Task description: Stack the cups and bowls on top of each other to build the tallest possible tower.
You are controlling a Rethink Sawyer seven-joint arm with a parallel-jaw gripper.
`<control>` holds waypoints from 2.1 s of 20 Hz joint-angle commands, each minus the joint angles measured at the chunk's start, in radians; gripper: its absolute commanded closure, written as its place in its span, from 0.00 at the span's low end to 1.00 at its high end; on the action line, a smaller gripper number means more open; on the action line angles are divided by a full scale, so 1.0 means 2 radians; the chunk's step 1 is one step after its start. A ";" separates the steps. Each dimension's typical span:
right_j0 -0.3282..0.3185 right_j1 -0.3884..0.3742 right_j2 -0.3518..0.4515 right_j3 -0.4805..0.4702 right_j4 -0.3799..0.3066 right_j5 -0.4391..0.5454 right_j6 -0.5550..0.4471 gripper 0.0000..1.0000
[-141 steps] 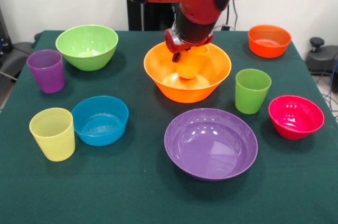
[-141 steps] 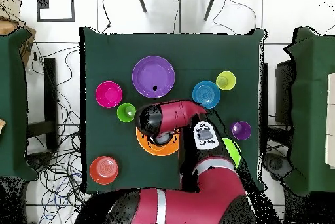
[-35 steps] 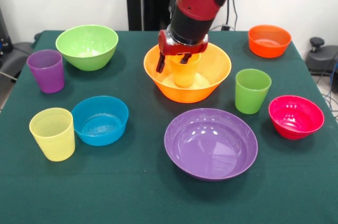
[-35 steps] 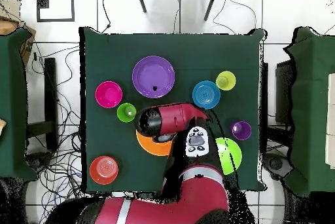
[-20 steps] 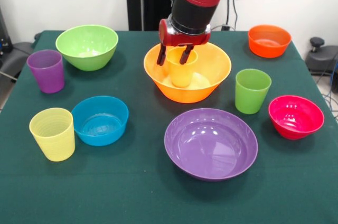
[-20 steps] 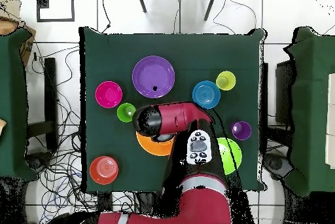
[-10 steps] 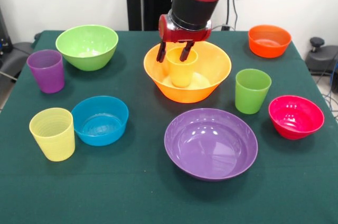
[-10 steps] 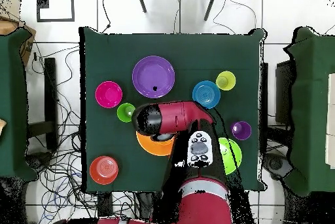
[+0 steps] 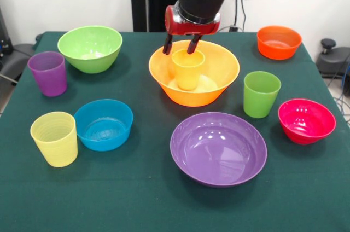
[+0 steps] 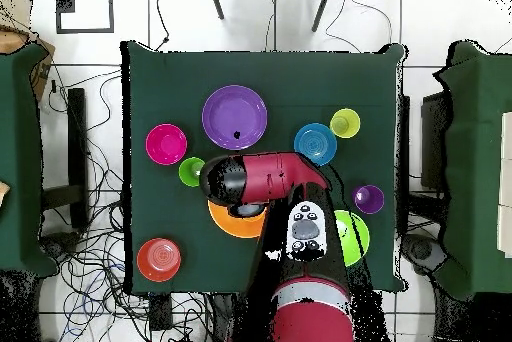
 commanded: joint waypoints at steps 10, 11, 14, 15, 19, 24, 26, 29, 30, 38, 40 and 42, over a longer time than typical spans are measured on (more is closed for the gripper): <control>-0.015 -0.019 0.050 0.026 0.018 0.051 0.000 0.00; -0.020 -0.019 0.050 0.028 0.015 0.045 -0.005 0.00; -0.033 -0.022 0.051 0.031 0.009 0.042 -0.019 0.00; -0.036 -0.022 0.051 0.028 0.007 0.046 -0.023 0.00; -0.041 -0.020 0.054 0.007 0.006 0.075 -0.030 0.00; -0.035 -0.006 0.056 -0.018 0.007 0.091 -0.017 0.00; -0.032 0.002 0.057 -0.029 0.009 0.096 -0.010 0.00; -0.028 0.002 0.058 -0.035 0.011 0.107 -0.006 0.00; -0.026 0.003 0.057 -0.038 0.010 0.111 -0.006 0.00; -0.023 0.016 0.063 -0.061 0.022 0.117 0.016 0.00; -0.024 0.025 0.063 -0.072 0.025 0.113 0.024 0.00; -0.025 0.031 0.064 -0.079 0.027 0.117 0.025 0.00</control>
